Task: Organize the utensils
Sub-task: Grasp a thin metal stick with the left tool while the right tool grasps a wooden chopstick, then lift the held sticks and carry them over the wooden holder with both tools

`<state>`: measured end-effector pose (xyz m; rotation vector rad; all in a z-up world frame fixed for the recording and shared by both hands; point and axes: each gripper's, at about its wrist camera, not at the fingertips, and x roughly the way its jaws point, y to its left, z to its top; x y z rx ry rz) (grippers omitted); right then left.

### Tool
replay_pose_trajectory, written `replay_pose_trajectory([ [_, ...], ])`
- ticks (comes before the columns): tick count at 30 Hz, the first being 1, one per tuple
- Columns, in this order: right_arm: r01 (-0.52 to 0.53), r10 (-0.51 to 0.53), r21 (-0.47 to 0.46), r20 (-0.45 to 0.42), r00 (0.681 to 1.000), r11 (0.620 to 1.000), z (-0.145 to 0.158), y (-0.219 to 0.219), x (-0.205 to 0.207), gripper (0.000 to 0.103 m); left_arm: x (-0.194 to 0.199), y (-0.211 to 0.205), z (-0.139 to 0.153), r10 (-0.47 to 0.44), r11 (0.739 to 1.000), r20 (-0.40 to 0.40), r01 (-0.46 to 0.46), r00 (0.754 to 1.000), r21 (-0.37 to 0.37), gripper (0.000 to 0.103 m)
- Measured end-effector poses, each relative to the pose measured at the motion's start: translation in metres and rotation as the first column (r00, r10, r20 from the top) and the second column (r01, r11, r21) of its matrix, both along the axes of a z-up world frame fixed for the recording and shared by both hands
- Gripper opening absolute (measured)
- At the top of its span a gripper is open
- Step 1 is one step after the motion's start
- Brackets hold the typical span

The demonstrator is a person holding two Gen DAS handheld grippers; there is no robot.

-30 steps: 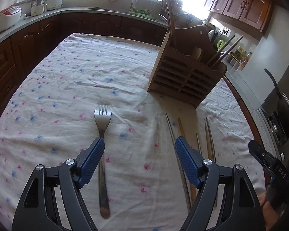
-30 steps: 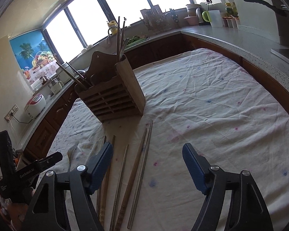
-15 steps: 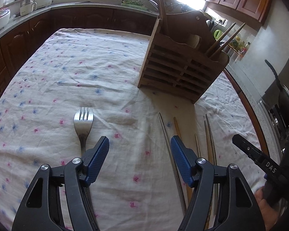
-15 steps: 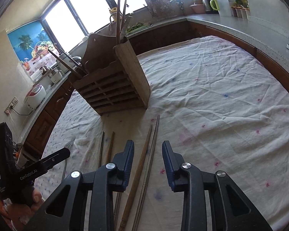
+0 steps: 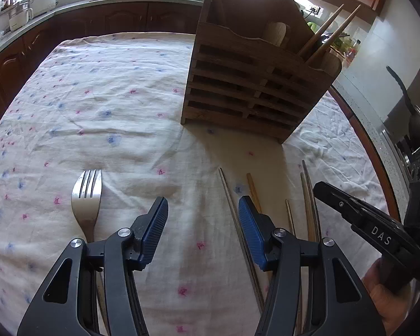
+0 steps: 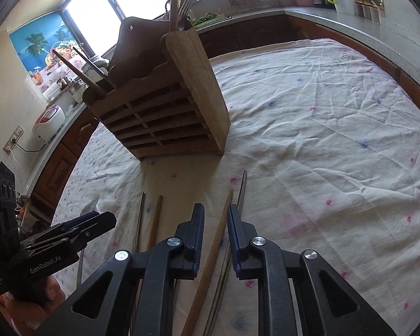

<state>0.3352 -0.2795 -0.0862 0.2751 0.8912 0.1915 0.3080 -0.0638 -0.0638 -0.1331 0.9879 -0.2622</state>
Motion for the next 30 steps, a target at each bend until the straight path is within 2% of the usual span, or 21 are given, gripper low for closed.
replay_pose_trajectory([
  [4,-0.003,0.002,-0.013,-0.043,0.999,1.0,-0.013,0.002,0.01,0.014,0.008,-0.008,-0.006,-0.018,1.0,-0.013,0.018,1.0,0.008,0.048],
  [6,-0.004,0.003,-0.024,-0.037,0.999,1.0,-0.013,0.002,0.012,0.01,0.012,-0.013,-0.009,-0.029,0.999,-0.023,0.03,0.999,0.016,0.046],
  [8,-0.008,0.007,-0.018,-0.038,0.999,1.0,-0.013,0.0,0.016,0.01,0.017,-0.019,-0.014,-0.044,0.999,-0.034,0.045,0.998,0.027,0.042],
  [11,-0.016,0.015,-0.03,-0.037,0.999,0.999,-0.013,0.001,0.02,0.008,0.02,-0.03,-0.015,-0.071,0.993,-0.008,0.071,0.997,0.093,0.038],
  [14,-0.033,0.031,-0.069,-0.03,0.999,0.997,-0.013,0.007,0.022,0.009,0.019,-0.039,-0.016,-0.094,0.984,0.016,0.09,0.995,0.154,0.027],
  [16,-0.041,0.039,-0.096,-0.022,0.999,0.994,-0.013,0.009,0.021,0.009,0.018,-0.045,-0.017,-0.115,0.976,0.031,0.107,0.993,0.191,0.016],
  [19,-0.046,0.044,-0.133,-0.013,0.999,0.99,-0.012,0.013,0.02,0.009,0.017,-0.048,-0.017,-0.133,0.97,0.04,0.122,0.99,0.208,0.009],
  [21,-0.035,0.033,-0.127,-0.015,0.999,0.991,-0.011,0.013,0.02,0.008,0.016,-0.046,-0.016,-0.128,0.973,0.038,0.118,0.991,0.198,0.006],
  [24,-0.02,0.018,-0.042,-0.028,0.999,0.999,-0.009,0.004,0.018,0.006,0.015,-0.035,-0.013,-0.117,0.984,0.021,0.113,0.993,0.135,0.003],
  [30,-0.014,0.014,0.011,0.034,0.999,1.0,0.019,0.001,-0.002,0.005,-0.004,-0.01,0.008,-0.096,0.995,0.051,0.093,0.994,0.048,0.003],
])
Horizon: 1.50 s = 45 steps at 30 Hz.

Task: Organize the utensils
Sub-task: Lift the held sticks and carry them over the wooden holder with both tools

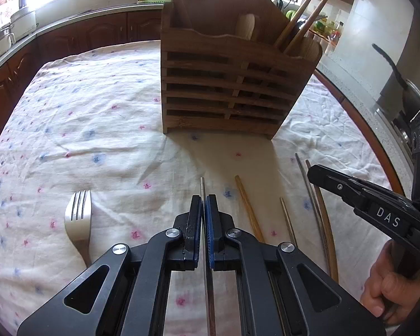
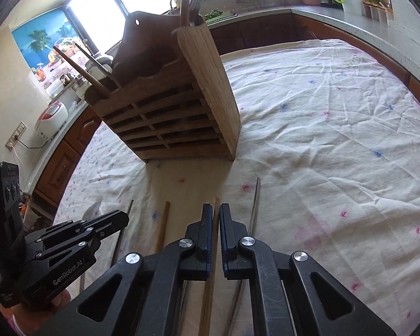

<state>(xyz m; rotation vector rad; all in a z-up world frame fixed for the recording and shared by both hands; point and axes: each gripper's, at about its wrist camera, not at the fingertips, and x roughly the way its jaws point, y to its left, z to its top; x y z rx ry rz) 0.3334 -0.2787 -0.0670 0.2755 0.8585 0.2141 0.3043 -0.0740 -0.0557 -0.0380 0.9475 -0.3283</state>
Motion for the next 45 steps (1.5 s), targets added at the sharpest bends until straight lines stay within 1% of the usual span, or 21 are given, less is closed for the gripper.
replay_pose_trajectory([
  [9,-0.007,0.002,0.03,0.139,0.99,1.0,0.061,0.005,-0.034,0.005,-0.039,0.04,0.054,0.023,0.993,0.086,-0.013,0.996,-0.113,0.003],
  [11,-0.007,0.001,0.031,0.165,0.986,0.999,0.071,0.004,-0.042,0.005,-0.046,0.041,0.065,0.027,0.991,0.11,-0.013,0.994,-0.132,0.002],
  [16,0.003,-0.01,0.031,0.222,0.975,1.0,0.089,0.005,-0.06,0.005,-0.067,0.053,0.092,0.037,0.988,0.173,-0.01,0.984,-0.157,0.002],
  [19,0.004,-0.011,0.03,0.249,0.968,1.0,0.1,0.005,-0.069,0.005,-0.08,0.057,0.103,0.039,0.986,0.2,-0.004,0.979,-0.169,0.0],
  [22,0.002,-0.008,0.025,0.275,0.961,1.0,0.11,0.005,-0.077,0.005,-0.089,0.062,0.112,0.042,0.983,0.224,0.0,0.974,-0.184,0.0],
  [25,-0.002,-0.002,0.013,0.296,0.955,1.0,0.118,0.007,-0.084,0.005,-0.094,0.063,0.115,0.037,0.983,0.243,0.008,0.969,-0.182,0.0],
  [26,-0.002,-0.001,0.01,0.301,0.954,1.0,0.12,0.008,-0.084,0.005,-0.094,0.063,0.114,0.032,0.985,0.24,0.011,0.97,-0.175,0.0],
  [28,-0.002,-0.002,0.013,0.306,0.952,1.0,0.122,0.007,-0.086,0.005,-0.089,0.062,0.106,0.039,0.987,0.209,-0.005,0.977,-0.161,0.0],
  [32,-0.003,-0.005,0.024,0.315,0.949,1.0,0.125,0.005,-0.09,0.005,-0.074,0.063,0.08,0.047,0.985,0.112,-0.028,0.993,-0.168,0.0],
  [33,-0.003,-0.006,0.028,0.318,0.948,1.0,0.126,0.004,-0.09,0.005,-0.07,0.061,0.072,0.045,0.986,0.089,-0.03,0.995,-0.163,0.004],
  [35,-0.005,-0.007,0.037,0.322,0.947,0.999,0.127,0.002,-0.091,0.005,-0.061,0.057,0.057,0.052,0.988,0.047,-0.045,0.998,-0.149,0.018],
  [36,-0.005,-0.008,0.041,0.324,0.946,0.999,0.128,0.001,-0.091,0.005,-0.056,0.054,0.049,0.052,0.99,0.032,-0.048,0.998,-0.136,0.029],
  [40,-0.004,-0.012,0.048,0.332,0.943,0.999,0.131,-0.003,-0.093,0.005,-0.038,0.039,0.021,0.043,0.997,-0.018,-0.044,0.999,-0.07,0.03],
  [45,-0.002,-0.02,0.066,0.333,0.943,0.998,0.133,-0.01,-0.094,0.005,-0.014,0.017,-0.002,0.031,0.999,-0.043,-0.029,0.999,0.04,0.03],
])
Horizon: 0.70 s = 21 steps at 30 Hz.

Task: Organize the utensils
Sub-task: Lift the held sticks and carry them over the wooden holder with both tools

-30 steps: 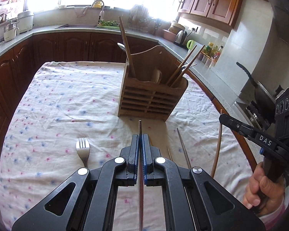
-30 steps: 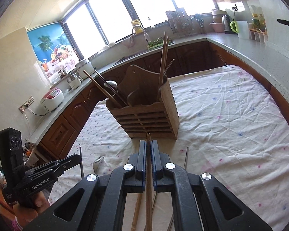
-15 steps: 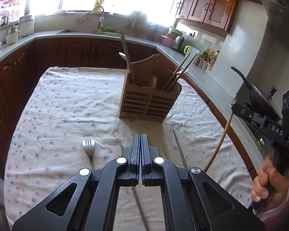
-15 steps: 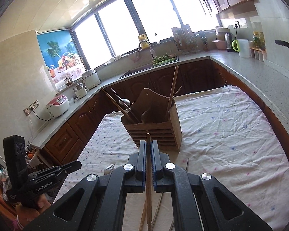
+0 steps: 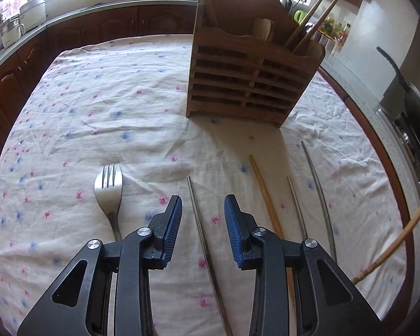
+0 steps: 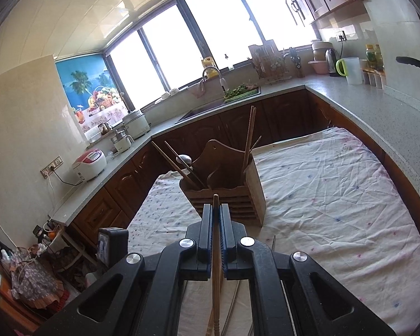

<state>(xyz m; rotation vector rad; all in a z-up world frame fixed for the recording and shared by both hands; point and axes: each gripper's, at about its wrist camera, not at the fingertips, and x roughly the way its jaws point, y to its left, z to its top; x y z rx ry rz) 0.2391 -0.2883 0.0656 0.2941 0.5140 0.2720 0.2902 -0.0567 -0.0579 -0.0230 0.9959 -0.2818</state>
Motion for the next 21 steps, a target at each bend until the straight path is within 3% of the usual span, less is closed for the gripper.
replay_pose_trajectory([
  [2,0.005,-0.005,0.002,0.002,1.0,1.0,0.001,-0.002,-0.001,0.005,0.008,-0.008,-0.009,-0.011,0.999,-0.015,0.012,1.0,0.036,0.03],
  [4,0.009,-0.009,0.005,0.002,1.0,1.0,0.001,-0.005,-0.001,0.005,0.014,-0.016,-0.02,-0.028,0.997,-0.042,0.031,0.999,0.069,0.021],
  [6,0.013,-0.013,0.008,0.004,1.0,1.0,0.002,-0.007,-0.001,0.005,0.011,-0.024,-0.021,-0.044,0.991,-0.001,0.043,0.999,0.127,0.018],
  [7,0.014,-0.014,0.01,0.006,1.0,1.0,0.002,-0.008,-0.001,0.005,0.011,-0.027,-0.021,-0.053,0.987,0.012,0.051,0.999,0.15,0.012],
  [10,0.015,-0.015,0.017,0.006,1.0,1.0,0.002,-0.01,-0.001,0.005,0.008,-0.029,-0.019,-0.069,0.986,0.014,0.066,0.998,0.153,0.004],
  [14,0.009,-0.01,0.028,0.013,1.0,1.0,0.005,-0.011,-0.004,0.005,0.001,-0.015,-0.01,-0.054,0.996,0.029,0.051,0.998,0.077,0.004],
  [18,0.006,-0.007,0.031,0.03,1.0,1.0,0.011,-0.011,-0.007,0.005,-0.019,0.005,0.023,-0.024,0.998,0.077,0.029,0.997,-0.062,0.004],
  [21,0.003,-0.005,0.031,0.046,0.999,1.0,0.016,-0.009,-0.01,0.005,-0.037,0.019,0.051,-0.006,0.992,0.134,0.023,0.991,-0.127,0.004],
])
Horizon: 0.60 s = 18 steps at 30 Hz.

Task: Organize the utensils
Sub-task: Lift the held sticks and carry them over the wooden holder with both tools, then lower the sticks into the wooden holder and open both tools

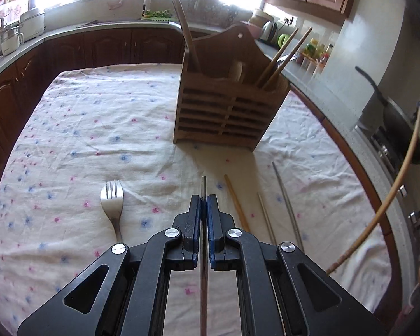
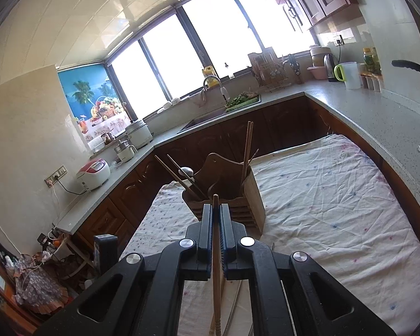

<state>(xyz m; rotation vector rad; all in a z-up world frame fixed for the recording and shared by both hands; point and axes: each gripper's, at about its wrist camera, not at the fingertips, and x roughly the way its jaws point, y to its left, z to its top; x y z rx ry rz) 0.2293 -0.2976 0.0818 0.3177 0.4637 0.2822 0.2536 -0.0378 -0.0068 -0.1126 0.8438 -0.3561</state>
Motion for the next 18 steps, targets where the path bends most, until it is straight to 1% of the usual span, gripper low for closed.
replay_pose_trajectory([
  [3,-0.002,0.002,0.0,0.012,1.0,1.0,0.004,0.003,-0.002,0.005,-0.013,0.01,0.025,0.008,0.999,0.051,-0.006,0.999,-0.041,0.004],
  [7,-0.009,0.009,-0.005,0.026,1.0,1.0,0.009,0.007,-0.005,0.005,-0.027,0.022,0.047,0.012,0.996,0.092,-0.004,0.996,-0.088,0.004],
  [14,-0.018,0.019,-0.015,0.045,0.999,1.0,0.016,0.015,-0.008,0.005,-0.041,0.036,0.071,0.015,0.991,0.138,0.004,0.99,-0.136,0.004],
  [18,-0.02,0.021,-0.019,0.053,0.998,1.0,0.02,0.018,-0.005,0.005,-0.043,0.039,0.082,0.021,0.989,0.168,0.004,0.986,-0.145,0.004],
])
